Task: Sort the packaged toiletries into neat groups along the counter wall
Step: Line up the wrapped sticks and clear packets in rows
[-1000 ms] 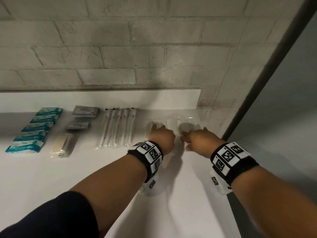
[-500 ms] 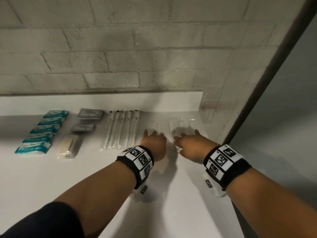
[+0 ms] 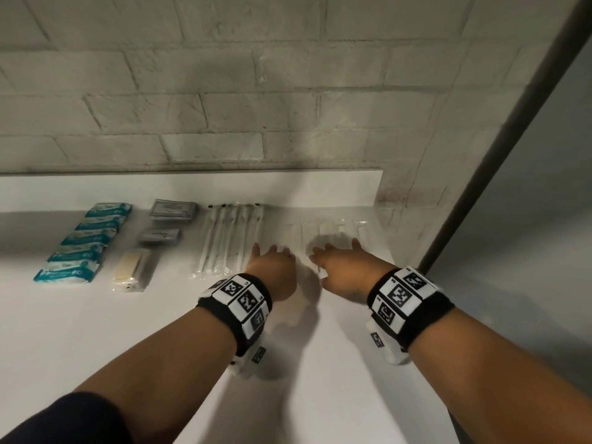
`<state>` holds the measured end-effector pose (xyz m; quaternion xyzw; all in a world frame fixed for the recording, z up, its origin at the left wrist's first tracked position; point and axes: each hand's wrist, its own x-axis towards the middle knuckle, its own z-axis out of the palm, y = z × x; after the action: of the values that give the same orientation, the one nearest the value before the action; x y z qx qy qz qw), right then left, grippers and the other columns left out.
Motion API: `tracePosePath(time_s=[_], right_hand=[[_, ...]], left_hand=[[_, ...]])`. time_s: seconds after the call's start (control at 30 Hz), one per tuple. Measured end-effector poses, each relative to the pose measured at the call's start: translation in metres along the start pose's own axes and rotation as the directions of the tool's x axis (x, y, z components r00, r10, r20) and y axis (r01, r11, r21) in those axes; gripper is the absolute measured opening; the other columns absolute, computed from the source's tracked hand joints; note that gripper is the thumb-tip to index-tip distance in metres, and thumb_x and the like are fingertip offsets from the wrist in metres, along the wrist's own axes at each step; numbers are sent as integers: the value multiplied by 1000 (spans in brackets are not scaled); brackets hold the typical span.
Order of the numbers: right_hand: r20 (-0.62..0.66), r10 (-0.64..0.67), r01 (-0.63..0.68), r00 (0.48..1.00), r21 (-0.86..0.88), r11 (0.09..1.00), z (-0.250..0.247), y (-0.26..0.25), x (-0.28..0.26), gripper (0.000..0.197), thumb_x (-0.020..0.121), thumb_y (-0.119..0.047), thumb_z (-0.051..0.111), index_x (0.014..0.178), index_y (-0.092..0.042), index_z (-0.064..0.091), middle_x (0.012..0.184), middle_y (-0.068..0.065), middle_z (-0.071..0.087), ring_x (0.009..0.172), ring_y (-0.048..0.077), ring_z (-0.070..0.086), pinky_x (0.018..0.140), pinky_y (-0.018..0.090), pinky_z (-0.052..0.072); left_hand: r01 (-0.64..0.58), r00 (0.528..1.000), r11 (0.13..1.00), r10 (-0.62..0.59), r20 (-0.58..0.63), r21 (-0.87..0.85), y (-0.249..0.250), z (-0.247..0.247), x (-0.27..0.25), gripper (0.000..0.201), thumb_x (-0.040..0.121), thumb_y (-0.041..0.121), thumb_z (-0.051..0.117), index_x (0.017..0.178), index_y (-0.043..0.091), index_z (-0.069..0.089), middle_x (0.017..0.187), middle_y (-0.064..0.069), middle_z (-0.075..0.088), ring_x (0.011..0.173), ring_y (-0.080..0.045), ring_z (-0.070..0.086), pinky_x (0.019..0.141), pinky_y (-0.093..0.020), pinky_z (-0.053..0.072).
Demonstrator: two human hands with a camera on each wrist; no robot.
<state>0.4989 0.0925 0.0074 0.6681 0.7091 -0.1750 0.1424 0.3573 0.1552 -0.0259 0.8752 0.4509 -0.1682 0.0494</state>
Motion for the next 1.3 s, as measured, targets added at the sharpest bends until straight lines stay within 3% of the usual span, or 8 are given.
tracePosePath(time_s=[0.27,0.4,0.53,0.73,0.87,1.0,1.2,1.3], right_hand=[[55,7,-2,998,-76,997,3,-6,13,56,100,-30,35,152,-26,18,161,-8,7,149,18,6,115,61,4],[15,9,-9,1000,-16,1000,4,-5,9,58,99,-31,37,153,-24,17,162,-7,6,149,19,4,116,60,2],[2,119,-119,993,-25,993,5,1,5,55,98,-21,36,151,-20,25,160,-2,14,148,19,7,116,59,3],[29,179,-178,984,-10,984,8,11,1,54,98,-23,37,150,-21,27,160,-3,15,148,20,8,115,61,3],[99,376,-376,921,-12,926,7,23,-3,53,95,-18,37,148,-20,32,156,5,26,146,25,18,113,65,0],[117,359,-361,926,-11,933,11,27,-8,56,96,-16,37,150,-22,26,159,1,18,147,23,12,112,66,-1],[122,443,-450,888,38,892,13,45,-17,55,92,-16,36,147,-20,34,149,6,40,138,29,35,114,63,3],[141,443,-453,885,50,890,17,48,-16,60,91,-13,35,150,-20,27,153,2,34,139,27,35,115,61,2]], left_hand=[[6,998,1000,-5,68,-28,-2,-3,2,66,89,9,33,152,12,15,161,-1,12,148,-26,11,117,-58,2],[-13,1000,1000,13,-5,-23,-1,1,0,66,90,10,34,153,13,14,162,-2,10,149,-29,5,117,-57,0],[-119,992,993,118,-48,-16,8,3,-2,67,89,9,36,153,17,16,162,-1,12,149,-30,0,115,-57,-4],[-122,989,992,124,-86,26,22,-1,-2,59,90,12,36,149,14,30,159,-6,20,149,-33,0,115,-58,-6],[-251,962,966,256,-99,60,42,-4,-1,60,89,14,40,149,19,30,159,-2,21,149,-32,2,117,-56,-5],[-251,965,965,255,-53,76,54,-5,2,59,90,13,36,148,20,32,156,1,28,148,-31,4,115,-59,-7],[-276,954,956,285,-91,102,68,-9,5,62,87,16,44,148,17,30,155,-4,28,147,-32,7,115,-60,-6],[-301,947,948,310,-83,106,73,-10,6,60,88,16,43,147,17,31,155,-4,28,147,-32,8,114,-59,-6]])
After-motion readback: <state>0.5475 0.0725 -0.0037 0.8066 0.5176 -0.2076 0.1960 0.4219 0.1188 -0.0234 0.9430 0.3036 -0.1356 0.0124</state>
